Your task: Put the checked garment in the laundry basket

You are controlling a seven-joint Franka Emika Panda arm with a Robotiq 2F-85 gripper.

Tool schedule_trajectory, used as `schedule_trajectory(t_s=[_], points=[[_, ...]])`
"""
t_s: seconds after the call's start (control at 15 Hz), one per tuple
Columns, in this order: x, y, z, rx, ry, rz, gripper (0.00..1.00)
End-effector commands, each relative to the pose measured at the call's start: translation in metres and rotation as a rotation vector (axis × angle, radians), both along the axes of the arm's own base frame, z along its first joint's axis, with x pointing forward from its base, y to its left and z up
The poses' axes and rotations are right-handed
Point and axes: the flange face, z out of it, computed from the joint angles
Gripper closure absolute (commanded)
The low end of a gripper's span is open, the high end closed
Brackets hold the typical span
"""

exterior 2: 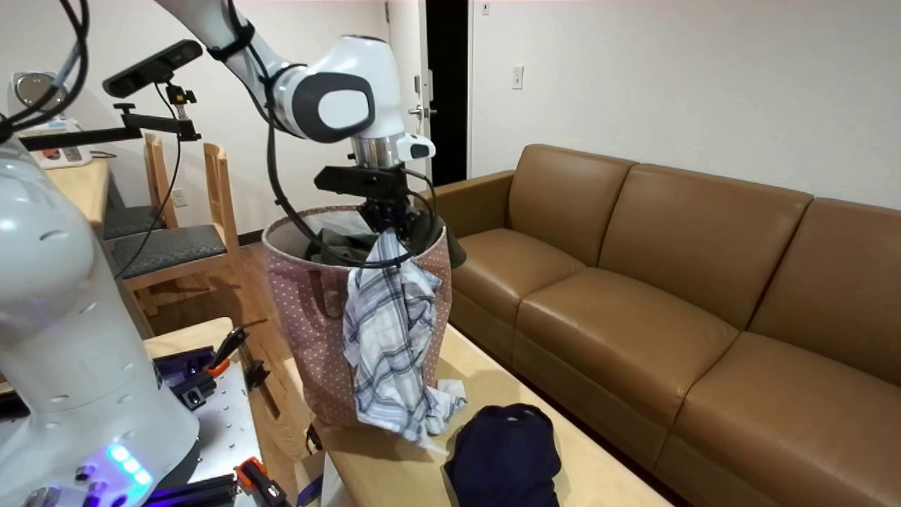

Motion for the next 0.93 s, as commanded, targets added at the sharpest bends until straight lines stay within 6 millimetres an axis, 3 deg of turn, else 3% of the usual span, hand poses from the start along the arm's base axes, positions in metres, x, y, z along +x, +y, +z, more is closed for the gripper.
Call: schedule_trajectory(t_s=[0.0, 0.07, 0.13, 0.27, 0.67, 0.87], points=[[-0.003, 0.002, 0.010, 0.008, -0.001, -0.002, 0.87], [-0.005, 0.002, 0.015, 0.011, -0.006, -0.004, 0.87], [-0.006, 0.000, 0.017, 0.011, -0.007, -0.006, 0.96], [-0.008, 0.006, 0.029, 0.018, -0.024, -0.002, 0.96], [-0.045, 0.076, 0.131, -0.006, -0.198, 0.009, 0.96], [-0.077, 0.109, 0.191, 0.028, -0.320, -0.030, 0.96]])
